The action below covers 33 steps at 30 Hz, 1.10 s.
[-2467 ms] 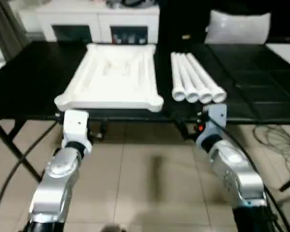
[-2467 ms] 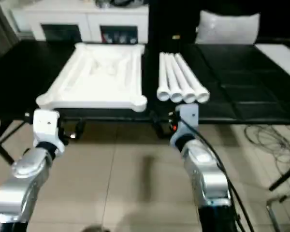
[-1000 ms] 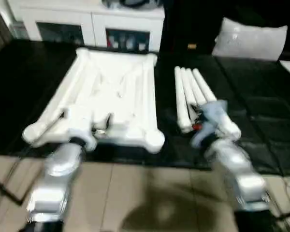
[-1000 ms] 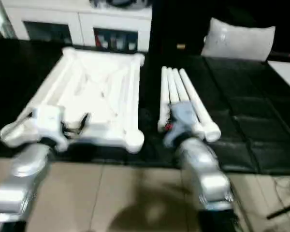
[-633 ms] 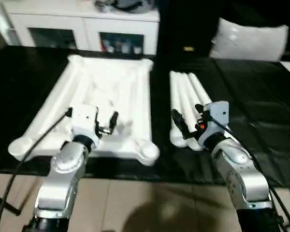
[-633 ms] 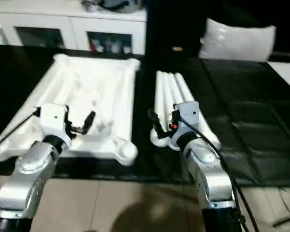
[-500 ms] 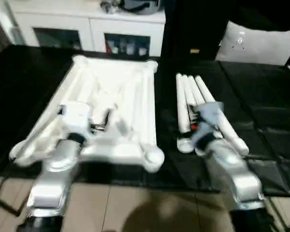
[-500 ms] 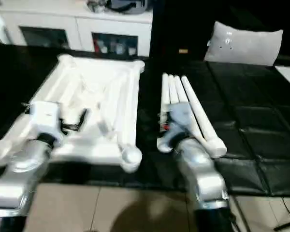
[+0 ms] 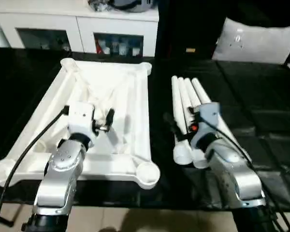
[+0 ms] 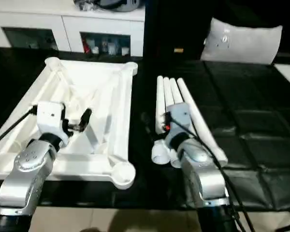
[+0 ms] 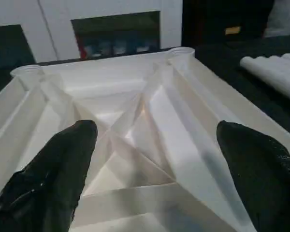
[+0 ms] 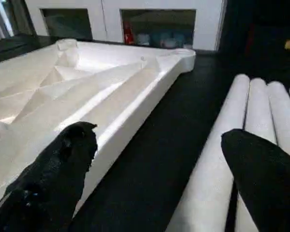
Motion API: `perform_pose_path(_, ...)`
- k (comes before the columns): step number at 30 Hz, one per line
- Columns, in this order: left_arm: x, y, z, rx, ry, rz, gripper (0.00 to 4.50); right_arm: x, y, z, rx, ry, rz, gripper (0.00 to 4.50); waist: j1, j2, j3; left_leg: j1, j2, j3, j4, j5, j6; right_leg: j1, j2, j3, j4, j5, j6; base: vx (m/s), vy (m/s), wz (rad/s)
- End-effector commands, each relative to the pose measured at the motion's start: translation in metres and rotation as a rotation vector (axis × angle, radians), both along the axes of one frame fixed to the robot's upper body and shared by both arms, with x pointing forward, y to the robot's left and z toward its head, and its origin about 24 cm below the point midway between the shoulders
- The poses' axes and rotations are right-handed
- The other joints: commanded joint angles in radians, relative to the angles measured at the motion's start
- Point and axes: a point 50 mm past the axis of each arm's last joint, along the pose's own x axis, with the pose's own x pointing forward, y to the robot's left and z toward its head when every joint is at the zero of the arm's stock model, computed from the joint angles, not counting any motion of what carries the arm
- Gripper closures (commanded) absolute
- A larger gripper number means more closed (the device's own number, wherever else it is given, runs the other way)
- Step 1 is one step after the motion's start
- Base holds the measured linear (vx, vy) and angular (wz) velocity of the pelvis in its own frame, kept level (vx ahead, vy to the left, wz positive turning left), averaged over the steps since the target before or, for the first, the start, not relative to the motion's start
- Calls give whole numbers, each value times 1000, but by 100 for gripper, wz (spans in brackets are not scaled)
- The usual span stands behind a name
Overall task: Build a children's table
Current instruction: Move to table
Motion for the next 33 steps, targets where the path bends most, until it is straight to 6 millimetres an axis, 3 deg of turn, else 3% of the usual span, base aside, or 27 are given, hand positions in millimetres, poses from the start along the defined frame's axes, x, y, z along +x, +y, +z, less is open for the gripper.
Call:
perform_pose_path(1, 1, 2, 1, 25, -4, 8, 9, 1, -3, 2, -2, -4, -19, 0, 25, -30, -47, -69, 33, -79, 69, -163, -20, 119, -252, 216, -134, 120, -224, -43, 153, -67)
perform_pose_path(2, 1, 2, 1, 39, -7, 10, 9, 1, -3, 2, -2, -5, -21, 0, 19, -4, -46, -52, 52, -120, 22, -77, 2, 92, -240, 124, -138, 28, -268, -63, 186, -42)
perform_pose_path(3, 2, 3, 1, 62, -9, 25, 9, 2, -3, 2, -4, -6, -21, 0, 10, 6, -36, -21, 61, -119, -38, -70, 9, 65, -181, 87, -138, -35, -279, -64, 225, 5)
perform_pose_path(4, 2, 3, 1, 64, -9, 27, 9, 2, -3, 2, -4, -7, -20, 0, -22, 66, -50, 41, 70, -136, -143, -68, 22, 19, -16, -16, -33, -48, -222, -64, 225, 5)
perform_pose_path(5, 1, 4, 1, 51, -6, 33, 9, 2, -2, 2, -7, -7, -17, 0, -66, 64, -47, 46, 111, -150, -179, -102, -72, -3, -10, -64, 25, -12, -143, -55, 245, 5)
perform_pose_path(6, 1, 4, 0, 44, -4, 34, 9, 2, -2, 2, -8, -8, -16, 0, -74, 74, -48, 44, 121, -171, -188, -143, -149, 12, -15, -80, 26, 8, -116, -69, 189, 0)
perform_pose_path(7, 1, 4, 0, 43, -2, 30, 9, 2, -1, 2, -9, -9, -15, 0, -83, 88, -46, 60, 173, -204, -207, -165, -231, -12, -25, -97, 42, -29, -63, -69, 189, 0)
perform_pose_path(9, 1, 4, 0, 36, -1, 30, 9, 2, -1, 3, -9, -9, -15, 0, -87, 78, -56, 66, 208, -216, -201, -69, -138, -21, -45, -105, 66, -91, -22, -87, 65, 4)
perform_pose_path(10, 1, 3, 0, 32, -2, 26, 9, 3, -1, 3, -8, -12, -15, 0, -86, 71, -63, 66, 187, -202, -192, -13, -33, -9, -51, -103, 57, -93, -17, -91, 31, 4)
perform_pose_path(11, 1, 3, 0, 34, -1, 25, 9, 3, -2, 3, -7, -13, -15, 0, -85, 63, -62, 60, 148, -180, -184, 40, 64, 7, -67, -92, 21, -41, -40, -106, -14, -2)
perform_pose_path(12, 1, 3, 0, 37, 0, 25, 9, 3, -2, 3, -4, -16, -15, 0, -76, 37, -58, 22, 84, -134, -158, -6, 90, 38, -108, -62, -56, 30, -78, -125, -63, -8)
perform_pose_path(13, 1, 3, 0, 38, 1, 25, 9, 3, -2, 4, 0, -18, -15, 0, -71, 22, -58, -4, 51, -99, -142, -56, 72, 55, -135, -44, -76, 68, -104, -125, -63, -8)
perform_pose_path(14, 1, 3, -1, 39, 2, 26, 9, 3, -2, 4, 1, -19, -15, 0, -43, -10, -50, -19, 23, -58, -116, -58, 38, 72, -187, -36, -124, -66, -78, -139, -99, -3)
perform_pose_path(15, 1, 3, -1, 39, 8, 29, 9, 3, -3, 4, 1, -18, -16, 0, -31, -14, -48, -6, 27, -49, -107, -56, 27, 56, -186, -27, -136, -189, -54, -135, -95, 0)
perform_pose_path(16, 1, 4, -2, 39, 12, 30, 9, 3, -3, 4, 1, -18, -17, 0, -32, -15, -42, -5, 41, -42, -117, -45, 23, 54, -177, -29, -142, -389, -55, -135, -95, 0)
perform_pose_path(18, 1, 5, -4, 39, 34, 29, 9, 3, -5, 4, -6, -21, -16, 0, -37, 5, -33, -3, 67, -37, -152, -133, -14, 37, -142, -56, -140, -531, -86, -99, -44, -5)
perform_pose_path(20, 0, 5, -6, 36, 49, 23, 9, 4, -6, 5, -12, -20, -17, 0, -54, 17, -30, 13, 86, -48, -177, -346, -73, 23, -120, -71, -128, -517, -107, -76, -10, -4)
perform_pose_path(22, -1, 6, -6, 50, 39, 23, 9, 4, -8, 5, -9, -21, -16, 0, -58, 15, -30, 12, 87, -53, -185, -401, -87, 24, -123, -70, -123, -468, -115, 0, 0, 0)
perform_pose_path(25, -1, 5, -4, 76, 17, 31, 9, 3, -5, 5, -53, -27, 7, 0, -55, 17, -31, 13, 90, -50, -187, -381, -89, 25, -124, -68, -121, -404, -123, 0, 0, 0)
perform_pose_path(26, -1, 5, -3, 90, 11, 34, 9, 3, -5, 5, -58, -24, 7, 0, -52, 17, -28, -20, 80, -82, -210, -388, -83, 51, -118, -104, -97, -327, -137, 0, 0, 0)
perform_pose_path(27, -1, 4, -3, 93, 12, 29, 9, 4, -4, 6, -72, -32, 13, 0, -59, 35, -35, -17, 85, -96, -217, -411, -88, 54, -103, -116, -92, -279, -139, -14, 9, 22)
perform_pose_path(28, 0, 4, -3, 96, 14, 22, 9, 4, -3, 6, -84, -41, 19, 0, -75, 41, -38, -35, 76, -159, -242, -441, -69, 74, -84, -152, -61, -160, -153, -14, 9, 22)
perform_pose_path(29, 0, 4, -3, 95, 16, 22, 9, 4, -3, 6, -83, -41, 20, 0, -87, 63, -43, 9, 94, -235, -257, -478, -53, 55, -54, -161, -23, -114, -186, 1, -21, 42)
perform_pose_path(30, -1, 4, -4, 91, 20, 24, 9, 4, -2, 6, -83, -41, 20, 0, -100, 68, -36, 8, 101, -274, -276, -502, -40, 57, -44, -158, 3, -138, -190, 8, -64, 46)
perform_pose_path(31, -1, 4, -5, 87, 26, 28, 9, 4, -2, 6, -65, -31, 16, 0, -108, 70, -33, 23, 95, -331, -292, -532, -25, 47, -26, -142, 44, -199, -192, 8, -64, 46)
perform_pose_path(32, -1, 5, -5, 79, 29, 31, 9, 3, -2, 5, -59, -29, 15, 0, -89, 59, -29, 29, 150, -269, -276, -581, -10, 22, -45, -109, 62, -155, -153, 0, -153, 39)
perform_pose_path(33, -1, 6, -6, 72, 37, 38, 9, 3, -2, 5, -44, -22, 15, 0, -90, 60, -22, 2, 135, -250, -289, -611, -5, 35, -46, -97, 67, -151, -141, 2, -112, 17)
